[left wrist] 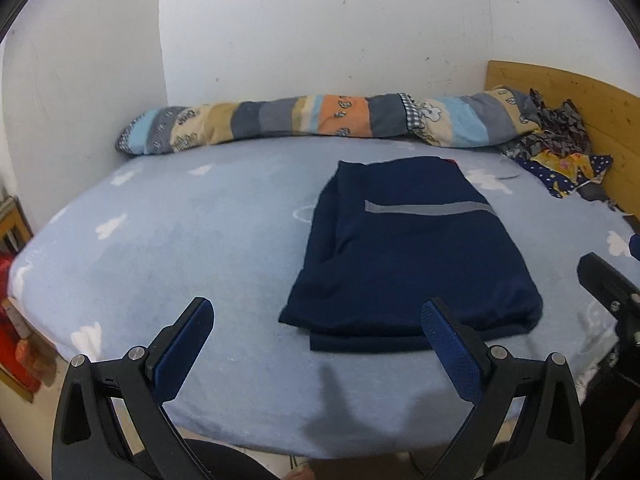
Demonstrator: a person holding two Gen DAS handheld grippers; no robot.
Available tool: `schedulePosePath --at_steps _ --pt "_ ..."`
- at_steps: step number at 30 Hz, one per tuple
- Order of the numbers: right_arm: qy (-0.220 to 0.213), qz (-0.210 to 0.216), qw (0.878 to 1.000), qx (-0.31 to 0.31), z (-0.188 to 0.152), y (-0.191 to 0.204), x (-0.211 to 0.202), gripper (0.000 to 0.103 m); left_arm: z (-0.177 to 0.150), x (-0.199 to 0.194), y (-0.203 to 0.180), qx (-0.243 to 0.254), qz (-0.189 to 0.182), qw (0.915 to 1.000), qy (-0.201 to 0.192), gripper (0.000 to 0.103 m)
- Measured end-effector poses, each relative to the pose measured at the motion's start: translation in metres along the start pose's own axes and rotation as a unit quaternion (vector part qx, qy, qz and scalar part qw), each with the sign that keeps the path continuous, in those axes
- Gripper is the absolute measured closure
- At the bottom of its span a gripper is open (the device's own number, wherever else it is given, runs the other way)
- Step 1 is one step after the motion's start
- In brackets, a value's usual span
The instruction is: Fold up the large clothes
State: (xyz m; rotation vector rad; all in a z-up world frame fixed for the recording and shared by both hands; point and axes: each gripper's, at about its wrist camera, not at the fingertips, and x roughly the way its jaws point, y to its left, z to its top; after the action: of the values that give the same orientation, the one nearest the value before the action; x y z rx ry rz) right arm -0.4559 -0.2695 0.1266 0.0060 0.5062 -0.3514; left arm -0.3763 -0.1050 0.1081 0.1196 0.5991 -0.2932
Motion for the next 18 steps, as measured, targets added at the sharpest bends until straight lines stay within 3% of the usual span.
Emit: schedulePosePath --at_steps 4,8,12,18 --pt "0.004 0.012 1.000 0.000 -0.004 0.005 0.002 0.000 0.000 0.002 -0.004 -0.005 0.058 0.9983 -0.008 0.000" --pt "0.012 0.029 0.999 0.005 -0.009 0.007 0.004 0.000 -0.002 0.008 -0.019 0.035 0.060 0.9976 0.001 0.000" --pt "0.010 0.027 1.000 0.007 -0.011 0.007 0.004 0.000 -0.004 0.012 -0.022 0.038 0.033 0.9985 0.019 0.000" --pt "0.011 0.030 0.999 0.010 -0.011 0.006 0.005 0.000 -0.004 0.018 -0.015 0.025 0.040 0.9984 0.033 0.000"
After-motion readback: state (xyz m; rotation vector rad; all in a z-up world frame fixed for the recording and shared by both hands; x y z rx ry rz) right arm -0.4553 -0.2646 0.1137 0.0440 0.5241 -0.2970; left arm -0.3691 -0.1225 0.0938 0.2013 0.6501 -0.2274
